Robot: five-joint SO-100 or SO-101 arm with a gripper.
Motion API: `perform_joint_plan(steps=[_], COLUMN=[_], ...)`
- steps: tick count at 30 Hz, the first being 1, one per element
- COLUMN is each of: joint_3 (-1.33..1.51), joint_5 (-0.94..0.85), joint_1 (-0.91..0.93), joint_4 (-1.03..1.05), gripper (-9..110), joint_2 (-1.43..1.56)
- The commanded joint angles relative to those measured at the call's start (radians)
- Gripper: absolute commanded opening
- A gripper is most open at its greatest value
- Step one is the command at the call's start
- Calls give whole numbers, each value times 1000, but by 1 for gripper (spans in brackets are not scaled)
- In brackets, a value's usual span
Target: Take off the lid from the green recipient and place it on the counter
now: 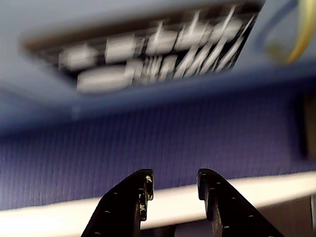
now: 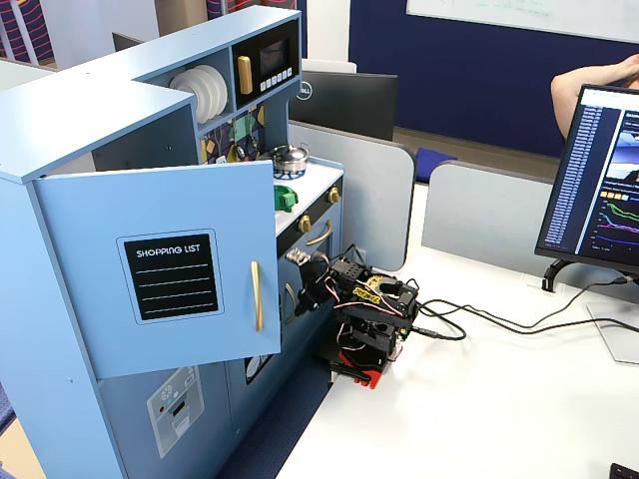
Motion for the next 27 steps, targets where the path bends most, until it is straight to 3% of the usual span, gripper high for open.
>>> perform_joint_plan(steps=[1,6,13,27], joint_3=[23,52,52,52], joint_5=[21,-44,-66,-9], joint_1=[-14,2,43,75], joint_4=[41,301,502,509], gripper=[0,0,0,1], joint_2=[15,115,149,149])
